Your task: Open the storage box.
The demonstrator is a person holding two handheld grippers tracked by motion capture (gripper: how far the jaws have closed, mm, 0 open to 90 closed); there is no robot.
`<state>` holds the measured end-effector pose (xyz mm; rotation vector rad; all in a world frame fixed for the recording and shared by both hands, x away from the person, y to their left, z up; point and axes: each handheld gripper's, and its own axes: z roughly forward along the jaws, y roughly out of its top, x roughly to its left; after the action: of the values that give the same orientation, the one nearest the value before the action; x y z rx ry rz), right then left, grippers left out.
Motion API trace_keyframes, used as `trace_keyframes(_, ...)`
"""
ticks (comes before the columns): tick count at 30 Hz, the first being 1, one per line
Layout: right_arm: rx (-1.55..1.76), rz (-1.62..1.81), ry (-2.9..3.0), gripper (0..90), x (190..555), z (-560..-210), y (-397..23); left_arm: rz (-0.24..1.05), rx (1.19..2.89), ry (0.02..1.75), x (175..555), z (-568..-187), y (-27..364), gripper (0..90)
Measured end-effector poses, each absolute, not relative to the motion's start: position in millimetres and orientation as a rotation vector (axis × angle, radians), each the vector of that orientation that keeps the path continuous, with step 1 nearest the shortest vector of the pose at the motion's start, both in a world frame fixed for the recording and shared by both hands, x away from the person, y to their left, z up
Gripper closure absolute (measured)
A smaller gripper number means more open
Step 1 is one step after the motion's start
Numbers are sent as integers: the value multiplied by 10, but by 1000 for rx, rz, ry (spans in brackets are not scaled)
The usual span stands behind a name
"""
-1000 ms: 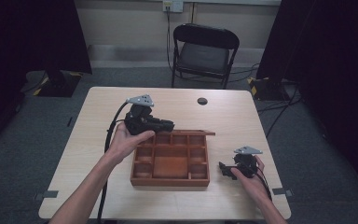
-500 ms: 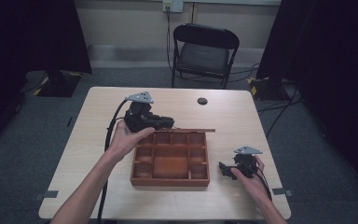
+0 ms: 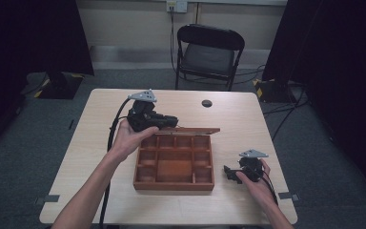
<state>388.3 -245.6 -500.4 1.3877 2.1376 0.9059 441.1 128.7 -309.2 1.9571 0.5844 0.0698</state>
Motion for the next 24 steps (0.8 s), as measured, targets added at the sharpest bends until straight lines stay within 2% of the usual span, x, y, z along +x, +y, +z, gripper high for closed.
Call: trace_keyframes(24, 1384, 906, 2137, 65, 3885, -5005, -2457, 78, 1943, 586, 4436, -3081, 1290, 831)
